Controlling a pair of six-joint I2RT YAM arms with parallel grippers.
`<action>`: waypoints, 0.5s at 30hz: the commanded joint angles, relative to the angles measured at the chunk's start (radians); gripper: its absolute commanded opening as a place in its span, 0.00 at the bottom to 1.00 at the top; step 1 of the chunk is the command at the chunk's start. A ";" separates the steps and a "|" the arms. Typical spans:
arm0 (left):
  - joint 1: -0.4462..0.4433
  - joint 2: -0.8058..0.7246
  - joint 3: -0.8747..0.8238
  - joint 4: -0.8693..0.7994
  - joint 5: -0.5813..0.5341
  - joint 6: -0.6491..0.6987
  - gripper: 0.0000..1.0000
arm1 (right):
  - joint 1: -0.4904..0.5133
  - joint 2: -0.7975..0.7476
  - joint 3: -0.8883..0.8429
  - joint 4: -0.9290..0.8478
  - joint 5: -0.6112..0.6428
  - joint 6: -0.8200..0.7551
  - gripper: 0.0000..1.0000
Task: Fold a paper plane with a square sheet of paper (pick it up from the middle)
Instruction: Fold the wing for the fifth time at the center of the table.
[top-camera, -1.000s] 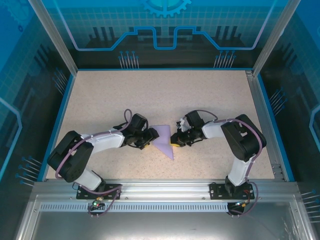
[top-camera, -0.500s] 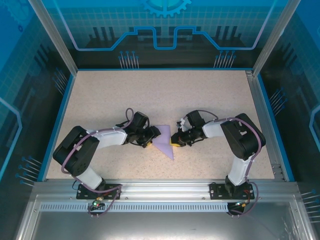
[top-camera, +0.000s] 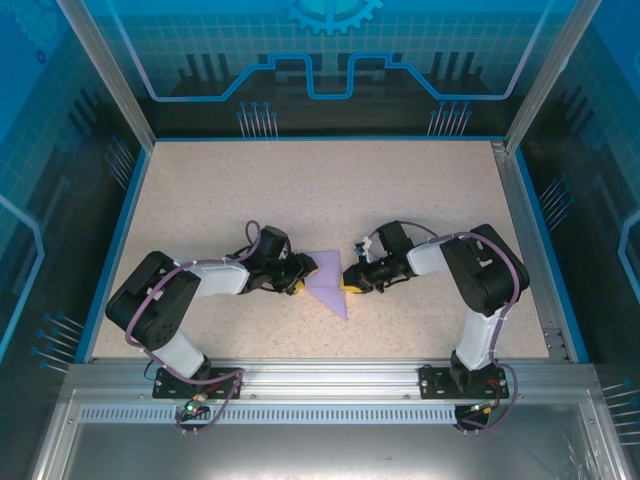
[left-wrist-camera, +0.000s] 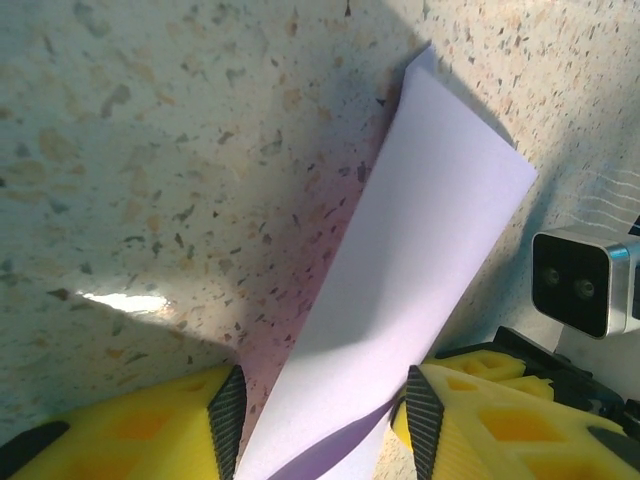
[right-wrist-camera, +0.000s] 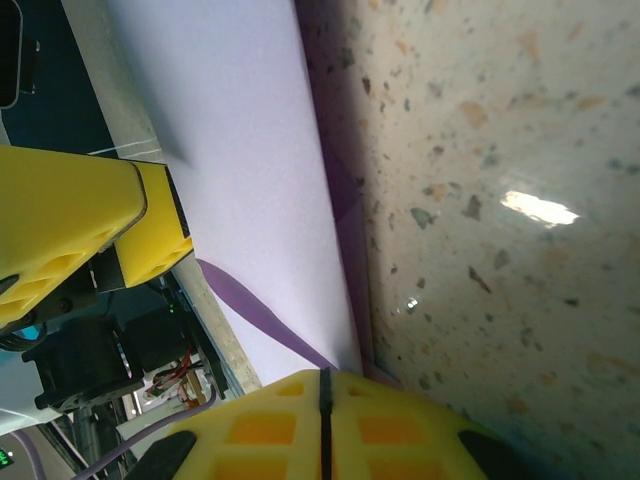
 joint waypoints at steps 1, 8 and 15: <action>-0.005 0.011 -0.002 0.158 0.033 -0.001 0.50 | -0.005 0.081 -0.031 -0.087 0.205 -0.004 0.10; -0.005 -0.021 -0.008 0.139 0.028 0.005 0.49 | -0.017 0.078 -0.033 -0.091 0.208 -0.004 0.07; -0.005 -0.017 -0.007 0.142 0.032 0.012 0.49 | -0.026 0.074 -0.028 -0.093 0.193 -0.011 0.07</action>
